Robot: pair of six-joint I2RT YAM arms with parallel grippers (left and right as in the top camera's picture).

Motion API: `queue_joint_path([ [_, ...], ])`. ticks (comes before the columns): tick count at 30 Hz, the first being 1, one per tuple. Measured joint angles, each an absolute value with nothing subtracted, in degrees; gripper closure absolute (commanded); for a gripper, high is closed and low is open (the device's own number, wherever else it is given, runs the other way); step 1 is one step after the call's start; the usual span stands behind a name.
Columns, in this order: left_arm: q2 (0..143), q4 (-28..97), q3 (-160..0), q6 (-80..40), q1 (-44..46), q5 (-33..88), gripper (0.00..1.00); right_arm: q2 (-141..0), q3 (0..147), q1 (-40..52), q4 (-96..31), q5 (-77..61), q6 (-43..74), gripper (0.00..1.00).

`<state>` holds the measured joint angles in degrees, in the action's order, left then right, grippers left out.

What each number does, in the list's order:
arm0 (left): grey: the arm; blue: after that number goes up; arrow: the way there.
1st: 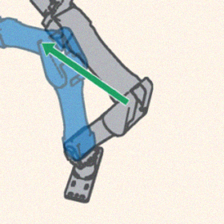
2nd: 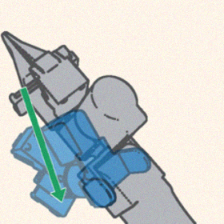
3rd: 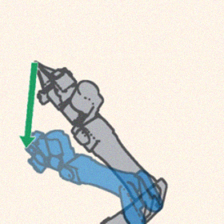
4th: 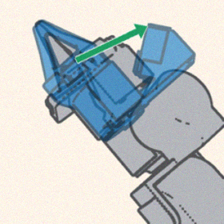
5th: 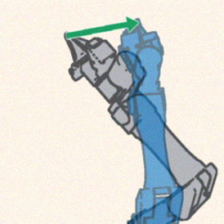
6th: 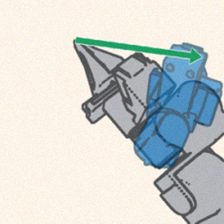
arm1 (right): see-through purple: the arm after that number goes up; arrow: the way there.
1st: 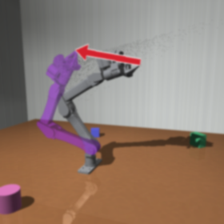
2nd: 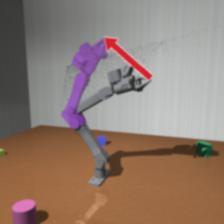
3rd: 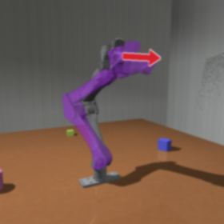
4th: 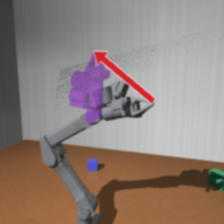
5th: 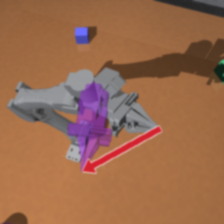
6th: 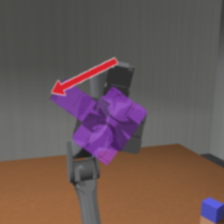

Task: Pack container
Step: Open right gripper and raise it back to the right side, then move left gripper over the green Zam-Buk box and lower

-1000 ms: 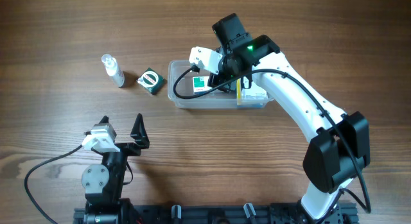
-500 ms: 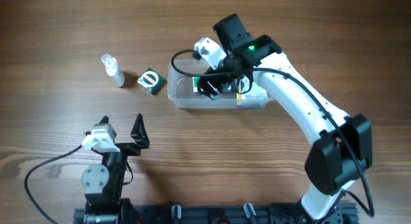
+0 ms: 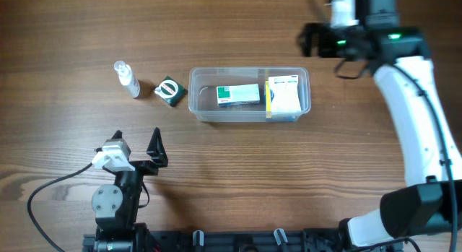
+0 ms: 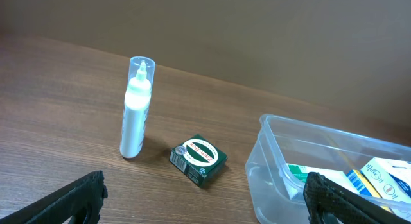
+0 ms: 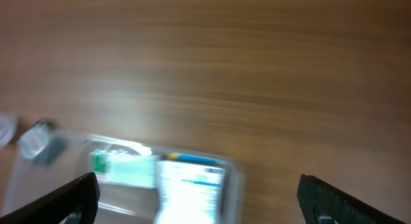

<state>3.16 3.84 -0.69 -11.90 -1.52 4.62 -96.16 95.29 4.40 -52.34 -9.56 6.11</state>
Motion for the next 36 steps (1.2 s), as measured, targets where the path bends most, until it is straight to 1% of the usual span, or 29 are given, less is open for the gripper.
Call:
queue_joint_path([
  [6, 3.2, 3.8, -0.7, -11.9, -1.5, 4.6, 0.00, -96.2, 95.3, -6.5, -54.4, -8.7, 7.9, 0.00],
  [11, 3.2, 3.8, -0.7, -11.9, -1.5, 4.6, 0.00, -96.2, 95.3, -11.4, -54.8, -8.7, 8.0, 0.00],
  [13, 3.2, 3.7, -0.7, -12.0, -1.5, 4.6, 0.00, -96.2, 95.3, -11.6, -54.8, -8.7, 8.2, 0.00],
  [18, 3.2, 3.4, -1.4, -16.7, -1.5, 4.6, 0.00, -96.2, 95.3, -11.5, -54.8, -8.7, 8.2, 0.00],
  [23, 6.8, 11.1, -9.3, -18.6, -1.5, 4.6, 0.00, -96.2, 95.3, -11.5, -54.9, -8.7, 8.4, 0.00],
  [26, 12.8, 15.3, -16.4, -18.8, -1.5, 4.6, 0.00, -96.2, 95.3, -11.5, -54.9, -8.7, 8.4, 0.00],
  [29, 21.8, 19.2, -23.8, -18.5, -1.5, 5.0, 0.00, -96.2, 95.3, -11.5, -54.8, -8.7, 8.4, 0.00],
  [36, 48.3, 30.1, -41.1, -10.9, -1.5, 10.0, 0.00, -96.2, 95.3, -11.5, -54.9, -8.7, 8.4, 0.00],
])
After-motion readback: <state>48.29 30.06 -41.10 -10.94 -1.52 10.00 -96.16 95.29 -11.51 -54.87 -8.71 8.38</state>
